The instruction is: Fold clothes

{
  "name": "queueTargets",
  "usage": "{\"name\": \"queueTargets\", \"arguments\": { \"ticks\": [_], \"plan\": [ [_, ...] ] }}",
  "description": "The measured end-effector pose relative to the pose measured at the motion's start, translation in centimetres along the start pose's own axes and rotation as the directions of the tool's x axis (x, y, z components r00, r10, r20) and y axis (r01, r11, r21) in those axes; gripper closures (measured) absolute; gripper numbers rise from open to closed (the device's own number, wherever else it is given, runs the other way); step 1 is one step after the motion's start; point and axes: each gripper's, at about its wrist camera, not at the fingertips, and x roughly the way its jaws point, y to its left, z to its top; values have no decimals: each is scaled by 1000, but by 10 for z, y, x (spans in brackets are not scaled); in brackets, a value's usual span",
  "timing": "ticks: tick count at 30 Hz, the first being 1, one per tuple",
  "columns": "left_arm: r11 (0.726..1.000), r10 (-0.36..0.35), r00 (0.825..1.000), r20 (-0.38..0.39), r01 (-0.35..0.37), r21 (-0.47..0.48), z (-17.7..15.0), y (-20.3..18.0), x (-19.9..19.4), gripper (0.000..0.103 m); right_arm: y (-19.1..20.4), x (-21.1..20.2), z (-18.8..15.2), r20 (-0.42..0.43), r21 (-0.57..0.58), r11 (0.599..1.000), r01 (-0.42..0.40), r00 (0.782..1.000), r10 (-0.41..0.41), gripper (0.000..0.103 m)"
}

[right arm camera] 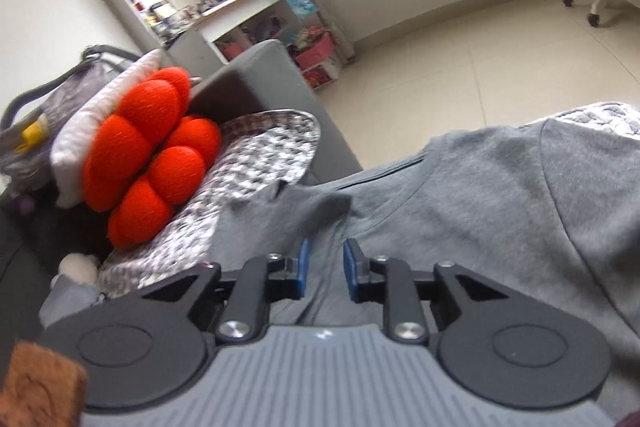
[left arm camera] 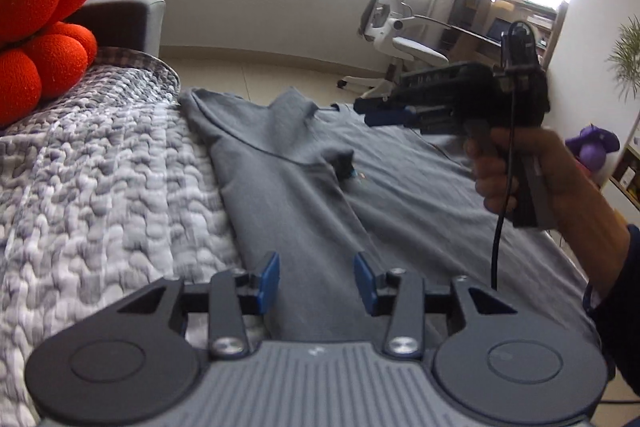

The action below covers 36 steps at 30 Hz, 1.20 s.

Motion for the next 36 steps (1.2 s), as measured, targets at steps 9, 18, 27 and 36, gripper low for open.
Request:
{"name": "queueTargets", "arguments": {
  "ticks": [9,18,27,36],
  "plan": [
    [1000,-1,1000,19,1,22,-40,-23,-38,61,44,-106,-126,-271,-148,898,-414,891,365,63],
    [1000,-7,1000,-16,6,-25,-61,-28,-54,61,63,-135,-226,-320,-238,806,-542,827,462,54],
    [1000,-3,1000,-24,3,-29,-67,-27,-73,60,122,-94,-259,-357,-232,703,-672,731,581,50],
    [1000,-26,999,-26,26,-7,-72,-32,-80,59,130,-103,-270,-284,-364,783,-505,861,423,50]
  ]
}}
